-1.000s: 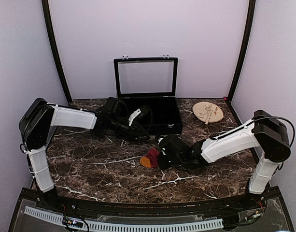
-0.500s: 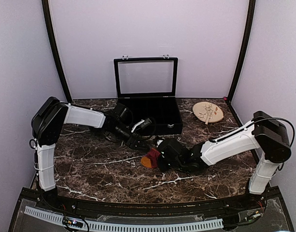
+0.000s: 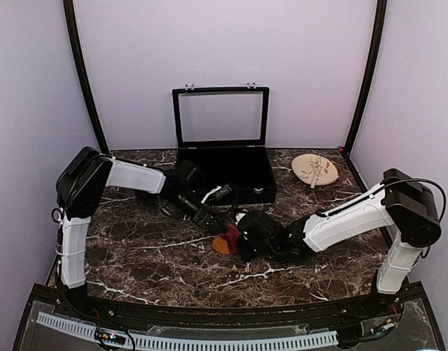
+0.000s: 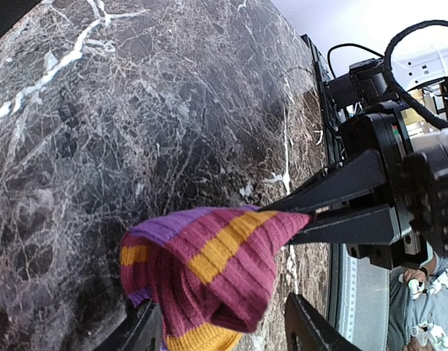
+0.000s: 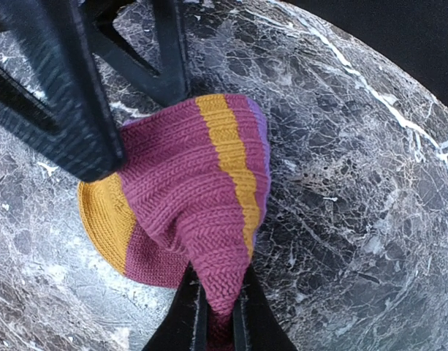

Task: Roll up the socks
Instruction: Roll the sock at the center of the board.

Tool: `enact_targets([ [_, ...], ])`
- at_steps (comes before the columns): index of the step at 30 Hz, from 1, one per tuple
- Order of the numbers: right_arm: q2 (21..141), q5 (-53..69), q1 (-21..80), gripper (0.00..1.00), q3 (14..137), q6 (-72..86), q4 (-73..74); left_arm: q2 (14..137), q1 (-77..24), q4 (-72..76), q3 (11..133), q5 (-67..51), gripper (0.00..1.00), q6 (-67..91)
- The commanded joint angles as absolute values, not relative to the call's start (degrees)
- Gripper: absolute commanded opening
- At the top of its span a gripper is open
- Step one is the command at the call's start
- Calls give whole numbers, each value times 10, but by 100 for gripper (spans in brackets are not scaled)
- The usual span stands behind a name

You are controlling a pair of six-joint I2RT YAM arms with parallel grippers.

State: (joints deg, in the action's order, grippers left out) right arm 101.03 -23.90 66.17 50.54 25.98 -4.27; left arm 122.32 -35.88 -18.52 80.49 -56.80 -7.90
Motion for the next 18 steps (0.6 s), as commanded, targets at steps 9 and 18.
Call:
enact_targets([
  [9,1006,-250,678,0,508,240,-71,1253,-356,-217,854,-608,57,-80],
  [18,1006,-255,677,0,513,234,-73,1266,-356,-233,867,-633,46,-91],
])
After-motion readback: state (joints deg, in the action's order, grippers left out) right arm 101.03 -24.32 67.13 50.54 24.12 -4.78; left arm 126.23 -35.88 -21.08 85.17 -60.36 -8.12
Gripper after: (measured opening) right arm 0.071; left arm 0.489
